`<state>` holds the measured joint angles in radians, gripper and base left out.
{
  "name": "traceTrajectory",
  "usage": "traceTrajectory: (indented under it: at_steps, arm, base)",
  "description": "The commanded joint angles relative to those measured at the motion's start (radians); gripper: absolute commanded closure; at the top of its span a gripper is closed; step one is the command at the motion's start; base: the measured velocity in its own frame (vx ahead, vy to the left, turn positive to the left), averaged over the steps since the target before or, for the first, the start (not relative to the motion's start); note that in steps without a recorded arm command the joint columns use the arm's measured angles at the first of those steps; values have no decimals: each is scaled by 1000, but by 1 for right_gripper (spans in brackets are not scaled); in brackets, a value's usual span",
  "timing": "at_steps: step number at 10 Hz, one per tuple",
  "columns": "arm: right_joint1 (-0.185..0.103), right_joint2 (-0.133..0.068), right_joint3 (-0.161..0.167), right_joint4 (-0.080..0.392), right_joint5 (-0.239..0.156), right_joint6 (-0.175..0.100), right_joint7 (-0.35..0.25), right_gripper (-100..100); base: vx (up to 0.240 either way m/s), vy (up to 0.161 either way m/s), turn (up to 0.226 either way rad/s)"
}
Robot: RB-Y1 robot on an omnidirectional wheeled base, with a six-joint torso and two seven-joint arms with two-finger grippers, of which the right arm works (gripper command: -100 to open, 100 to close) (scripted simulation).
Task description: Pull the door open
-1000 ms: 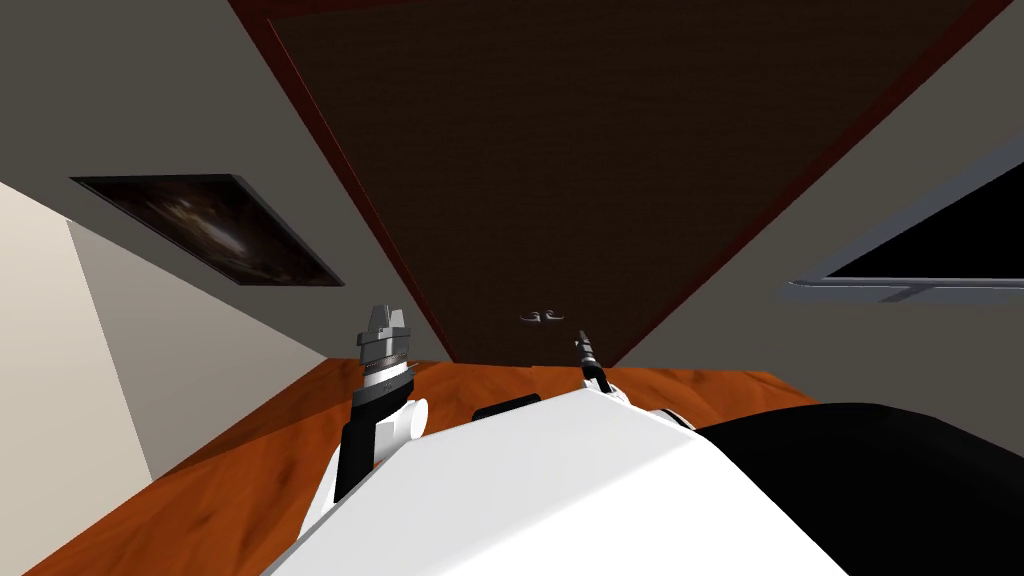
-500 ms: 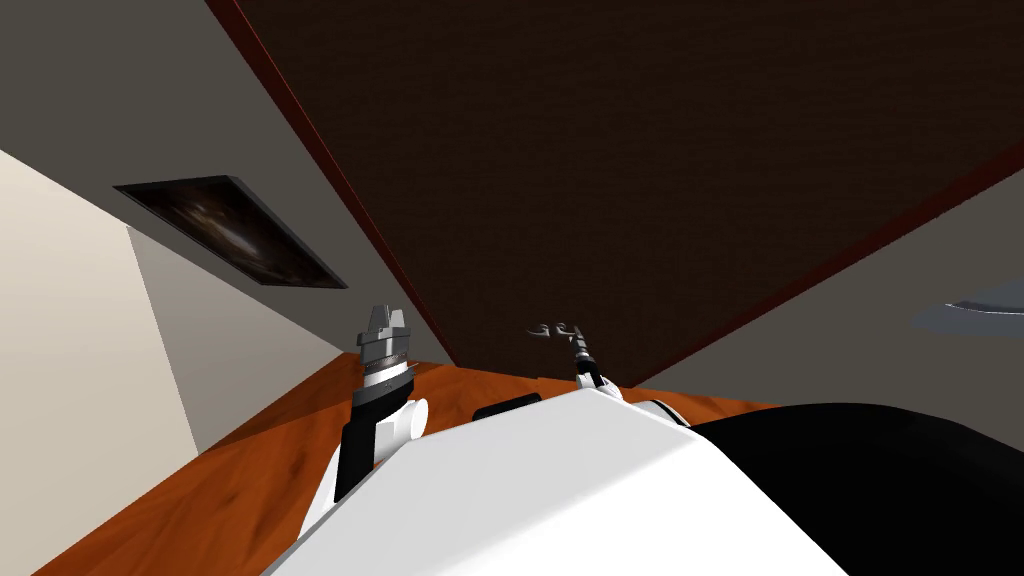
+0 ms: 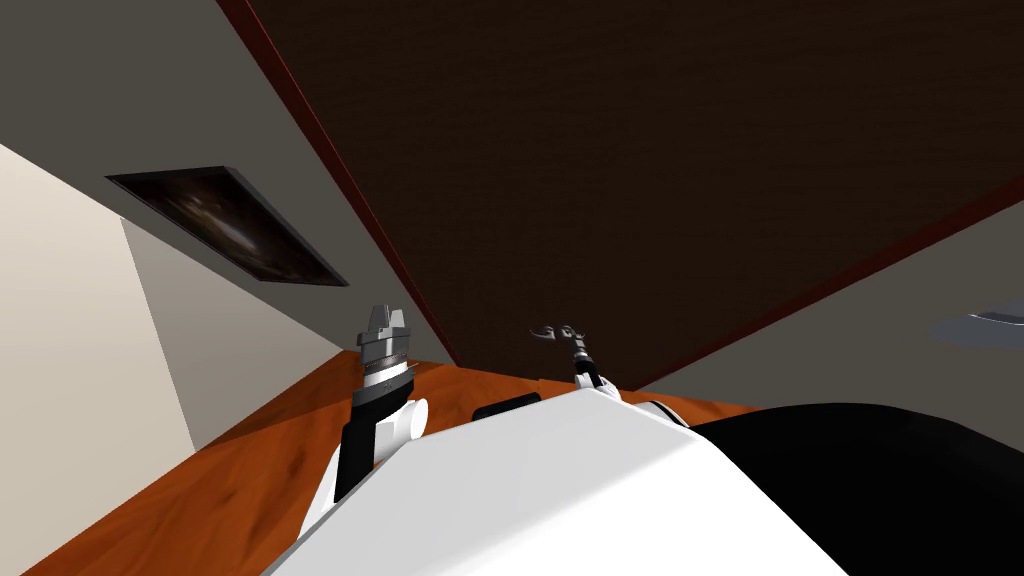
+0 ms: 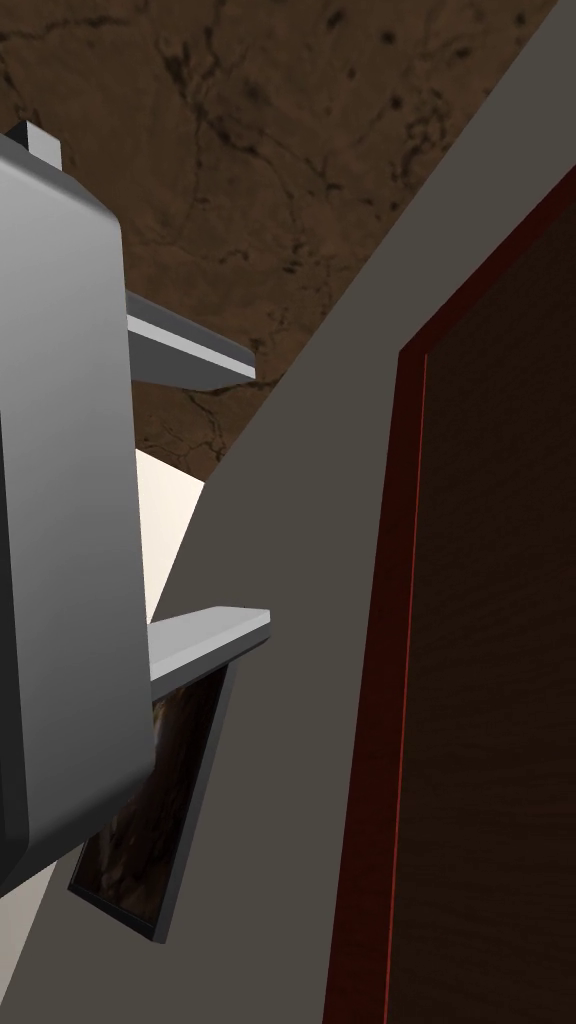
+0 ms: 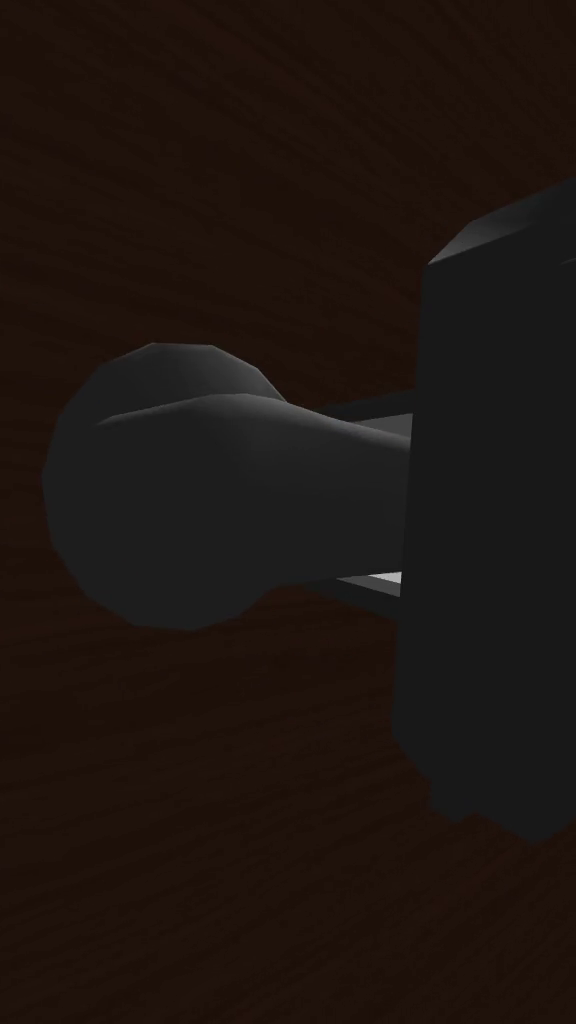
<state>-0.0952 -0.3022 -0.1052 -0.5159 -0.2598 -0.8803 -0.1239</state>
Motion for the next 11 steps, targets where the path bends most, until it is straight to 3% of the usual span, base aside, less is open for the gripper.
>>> traceTrajectory:
  at_steps: [1, 3, 4, 5, 6, 9, 10, 11]
  arm:
    - [-3, -1, 0, -2, 0, -2, 0, 100]
    - [-3, -1, 0, -2, 0, -2, 0, 100]
    - [24, -29, -22, 12, -8, 0, -4, 100]
    - [24, -29, -22, 12, -8, 0, -4, 100]
    - [38, -45, -35, 18, -10, 0, -9, 100]
    - [48, -58, -44, 23, -9, -1, -14, 100]
    - [59, -71, -54, 27, -3, -4, -24, 100]
    - [53, -71, -54, 62, -3, -4, -24, 100]
  base:
    - [-6, -9, 12]
    - [0, 0, 0]
    - [-101, -52, -84]
    - [-124, -69, -64]
    - [-117, -54, -78]
    - [-81, 4, -14]
    - [-84, 46, 17]
    - [-76, 27, -42]
